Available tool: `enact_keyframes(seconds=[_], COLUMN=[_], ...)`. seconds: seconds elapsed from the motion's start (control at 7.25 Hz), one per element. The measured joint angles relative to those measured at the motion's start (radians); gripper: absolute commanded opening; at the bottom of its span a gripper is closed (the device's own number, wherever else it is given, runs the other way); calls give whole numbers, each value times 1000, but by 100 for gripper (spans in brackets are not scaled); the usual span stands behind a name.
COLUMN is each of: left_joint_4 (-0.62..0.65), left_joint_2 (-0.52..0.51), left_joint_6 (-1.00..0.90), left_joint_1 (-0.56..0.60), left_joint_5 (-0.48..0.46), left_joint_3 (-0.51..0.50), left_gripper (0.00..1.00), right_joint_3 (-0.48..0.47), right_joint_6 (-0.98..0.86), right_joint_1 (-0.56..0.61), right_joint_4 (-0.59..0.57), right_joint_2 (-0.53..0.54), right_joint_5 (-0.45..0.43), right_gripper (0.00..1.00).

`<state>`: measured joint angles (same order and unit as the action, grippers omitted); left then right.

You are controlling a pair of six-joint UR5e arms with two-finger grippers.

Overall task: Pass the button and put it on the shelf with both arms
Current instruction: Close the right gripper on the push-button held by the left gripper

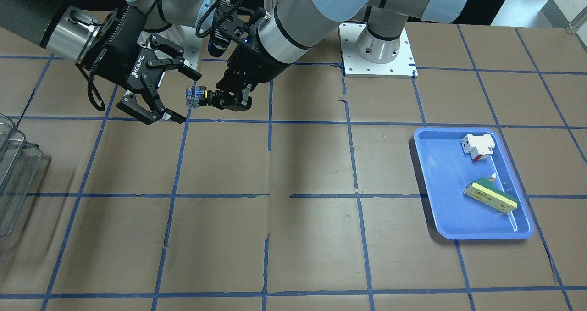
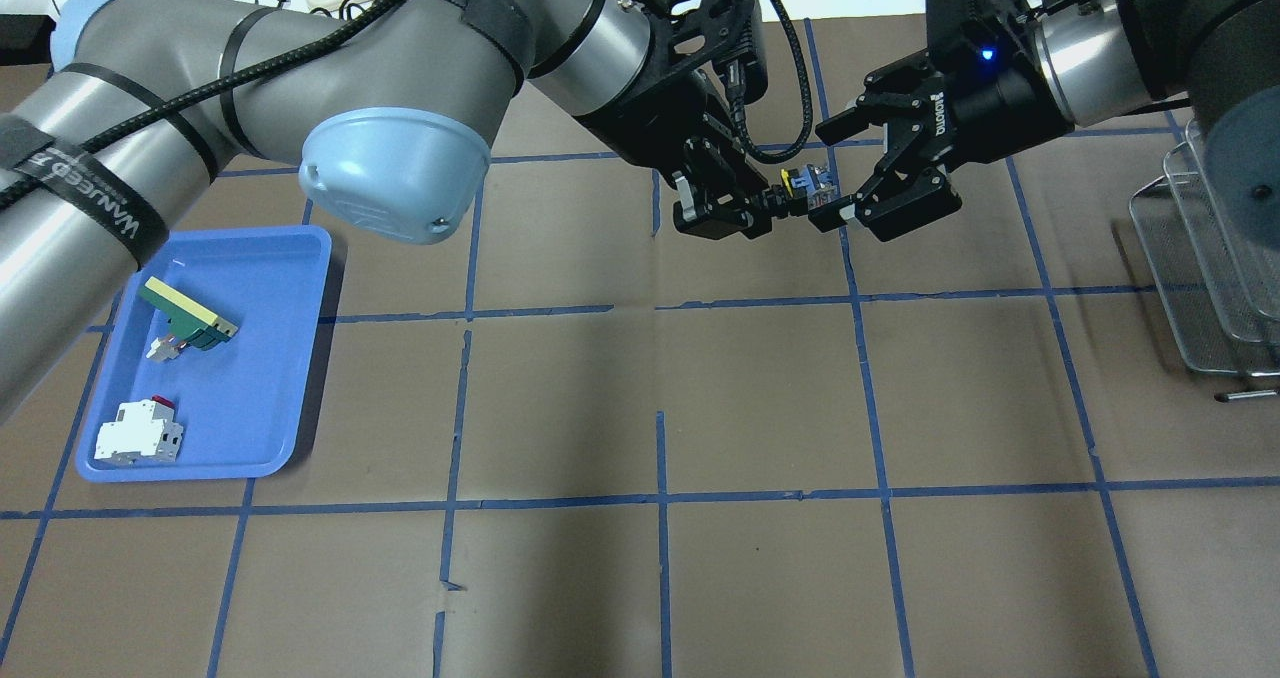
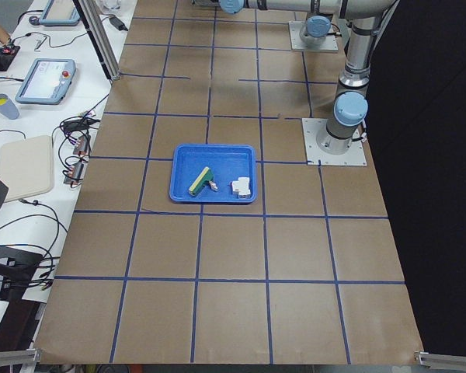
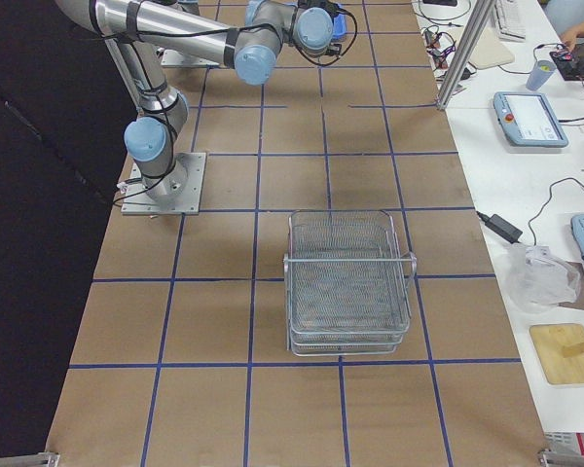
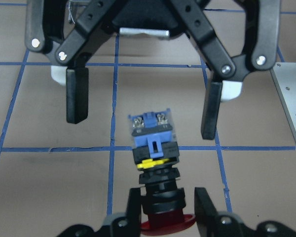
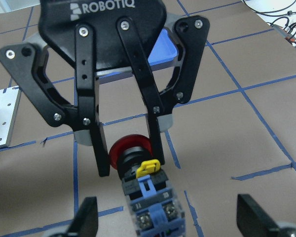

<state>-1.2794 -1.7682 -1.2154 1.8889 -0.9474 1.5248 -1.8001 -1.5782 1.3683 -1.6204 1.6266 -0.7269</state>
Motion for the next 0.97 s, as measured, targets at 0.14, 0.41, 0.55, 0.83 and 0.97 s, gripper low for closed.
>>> enact_keyframes(seconds=[0.14,0.41,0.55,0.83,0.97], left_joint_4=[6,14,15,16,17], left_joint_2=[0,1,2,4,7], left_joint_6=[0,-3,-3,-3,1], left_joint_1=[0,2,2,1,1], left_joint_5=[8,15,16,16,15], left_joint_3=[0,1,1,0,0], left_gripper=[0,0,0,58,88], right_joint_3=[0,-1,-1,1,1], right_joint_6=[1,5,5,6,6], right_joint_1=[0,0,0,0,0], right_joint_4=[3,6,6,7,7], right_joint_2=[0,1,1,0,-2], right_joint_5=[1,-1,-4,-9,-10], right_gripper=[74,24,7,0,0])
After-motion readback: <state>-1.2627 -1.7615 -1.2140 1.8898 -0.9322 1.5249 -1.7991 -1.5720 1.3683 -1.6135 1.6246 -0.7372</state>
